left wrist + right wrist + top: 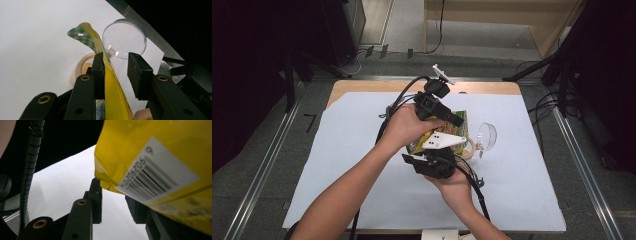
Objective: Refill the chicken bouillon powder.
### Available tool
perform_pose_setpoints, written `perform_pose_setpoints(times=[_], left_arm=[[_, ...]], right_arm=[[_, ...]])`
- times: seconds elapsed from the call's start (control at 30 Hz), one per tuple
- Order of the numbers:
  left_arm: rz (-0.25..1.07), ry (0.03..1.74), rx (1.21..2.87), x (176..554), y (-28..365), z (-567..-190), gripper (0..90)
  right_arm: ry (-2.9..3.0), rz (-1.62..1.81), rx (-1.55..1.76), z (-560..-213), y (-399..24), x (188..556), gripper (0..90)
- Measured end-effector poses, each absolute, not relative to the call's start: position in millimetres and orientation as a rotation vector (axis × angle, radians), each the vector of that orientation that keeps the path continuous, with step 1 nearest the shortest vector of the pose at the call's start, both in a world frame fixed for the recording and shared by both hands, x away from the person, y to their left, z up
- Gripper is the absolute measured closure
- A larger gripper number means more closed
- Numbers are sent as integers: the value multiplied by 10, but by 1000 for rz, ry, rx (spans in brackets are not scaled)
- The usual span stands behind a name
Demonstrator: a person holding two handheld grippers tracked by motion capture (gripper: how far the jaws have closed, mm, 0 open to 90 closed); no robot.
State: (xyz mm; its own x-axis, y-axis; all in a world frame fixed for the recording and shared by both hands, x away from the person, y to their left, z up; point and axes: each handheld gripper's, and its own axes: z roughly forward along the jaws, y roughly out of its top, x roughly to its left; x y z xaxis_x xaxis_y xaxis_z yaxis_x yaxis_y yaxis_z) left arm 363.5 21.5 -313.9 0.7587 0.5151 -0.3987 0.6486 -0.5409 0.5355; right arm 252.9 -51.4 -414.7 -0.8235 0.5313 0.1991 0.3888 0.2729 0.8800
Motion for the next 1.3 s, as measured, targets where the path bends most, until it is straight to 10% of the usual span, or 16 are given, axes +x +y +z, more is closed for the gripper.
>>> perform_pose_setpoints(times=[1.3], left_arm=[[-149, 723, 2344, 3469, 425, -3226, 873]], right_arm=[[2486, 1590, 838, -4371, -389, 2478, 512]])
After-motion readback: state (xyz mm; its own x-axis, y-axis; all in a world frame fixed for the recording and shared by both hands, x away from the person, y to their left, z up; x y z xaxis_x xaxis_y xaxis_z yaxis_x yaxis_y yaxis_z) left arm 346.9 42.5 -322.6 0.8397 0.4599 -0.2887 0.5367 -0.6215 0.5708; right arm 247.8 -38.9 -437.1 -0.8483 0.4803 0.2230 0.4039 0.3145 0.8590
